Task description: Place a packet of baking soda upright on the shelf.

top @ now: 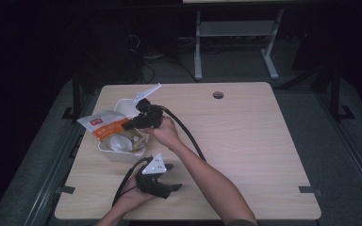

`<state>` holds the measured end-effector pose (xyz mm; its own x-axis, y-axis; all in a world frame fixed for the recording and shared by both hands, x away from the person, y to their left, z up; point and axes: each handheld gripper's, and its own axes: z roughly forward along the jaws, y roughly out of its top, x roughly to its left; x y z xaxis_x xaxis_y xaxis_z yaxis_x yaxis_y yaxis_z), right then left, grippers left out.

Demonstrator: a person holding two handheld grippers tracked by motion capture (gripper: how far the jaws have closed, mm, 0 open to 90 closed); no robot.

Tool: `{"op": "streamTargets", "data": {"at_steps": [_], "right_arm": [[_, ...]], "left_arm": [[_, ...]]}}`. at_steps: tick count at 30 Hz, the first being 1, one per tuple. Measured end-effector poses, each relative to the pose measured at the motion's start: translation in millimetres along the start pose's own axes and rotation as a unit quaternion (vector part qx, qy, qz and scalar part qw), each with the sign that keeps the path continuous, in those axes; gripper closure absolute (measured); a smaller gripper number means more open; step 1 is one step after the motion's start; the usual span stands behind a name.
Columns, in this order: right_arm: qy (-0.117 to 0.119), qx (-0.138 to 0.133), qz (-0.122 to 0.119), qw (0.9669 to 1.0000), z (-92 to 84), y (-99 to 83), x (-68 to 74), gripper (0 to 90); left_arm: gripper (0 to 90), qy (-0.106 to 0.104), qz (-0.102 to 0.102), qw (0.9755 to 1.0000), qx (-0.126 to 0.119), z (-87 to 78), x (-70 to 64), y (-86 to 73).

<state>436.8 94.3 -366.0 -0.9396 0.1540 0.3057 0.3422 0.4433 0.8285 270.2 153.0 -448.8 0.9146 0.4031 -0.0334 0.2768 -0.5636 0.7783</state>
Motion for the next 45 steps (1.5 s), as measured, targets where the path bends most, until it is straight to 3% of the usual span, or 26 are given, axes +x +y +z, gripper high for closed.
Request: {"op": "streamTargets", "data": {"at_steps": [3, 9, 16, 21, 26, 29, 33, 36, 45], "right_arm": [[-0.005, 0.017, -0.005, 0.9998, -0.9, -2.0, 0.1, 81.7], [-0.020, 0.090, -0.008, 0.9957, 4.1, -13.4, -2.2, 79.6], [-0.011, 0.095, -0.003, 0.9954, 4.5, -22.3, -3.9, 82.3], [-0.012, 0.117, -0.008, 0.9930, 8.2, -26.9, -2.1, 84.2], [-0.015, 0.155, -0.021, 0.9876, 17.4, -31.9, 1.0, 84.4], [-0.030, 0.188, -0.042, 0.9807, 22.5, -38.2, 1.1, 85.2], [-0.018, 0.173, -0.018, 0.9846, 18.5, -43.5, -3.8, 84.6], [-0.015, 0.164, -0.019, 0.9861, 16.4, -42.2, -4.8, 85.2], [-0.031, 0.173, -0.024, 0.9842, 16.2, -43.7, -5.6, 86.0]], "left_arm": [[24.6, -0.001, 0.001, 1.0000, 0.001, 0.4, -0.4, 0.2], [24.6, -0.001, 0.003, 1.0000, 0.002, 0.4, -0.2, 0.3], [24.6, -0.002, 0.000, 1.0000, 0.001, 1.4, -0.3, 0.1], [24.6, -0.005, 0.002, 1.0000, 0.003, 2.3, -1.2, 0.3], [24.6, -0.006, 0.002, 1.0000, 0.004, 2.2, -1.4, 0.4], [24.6, -0.007, 0.001, 1.0000, 0.002, 1.9, -1.3, 0.4], [24.6, -0.008, 0.001, 1.0000, 0.003, 2.3, -1.0, 0.3], [24.6, -0.007, 0.001, 1.0000, 0.002, 1.6, -1.0, 0.4], [24.6, -0.008, 0.001, 1.0000, 0.001, 1.4, -1.1, 0.5]]}}
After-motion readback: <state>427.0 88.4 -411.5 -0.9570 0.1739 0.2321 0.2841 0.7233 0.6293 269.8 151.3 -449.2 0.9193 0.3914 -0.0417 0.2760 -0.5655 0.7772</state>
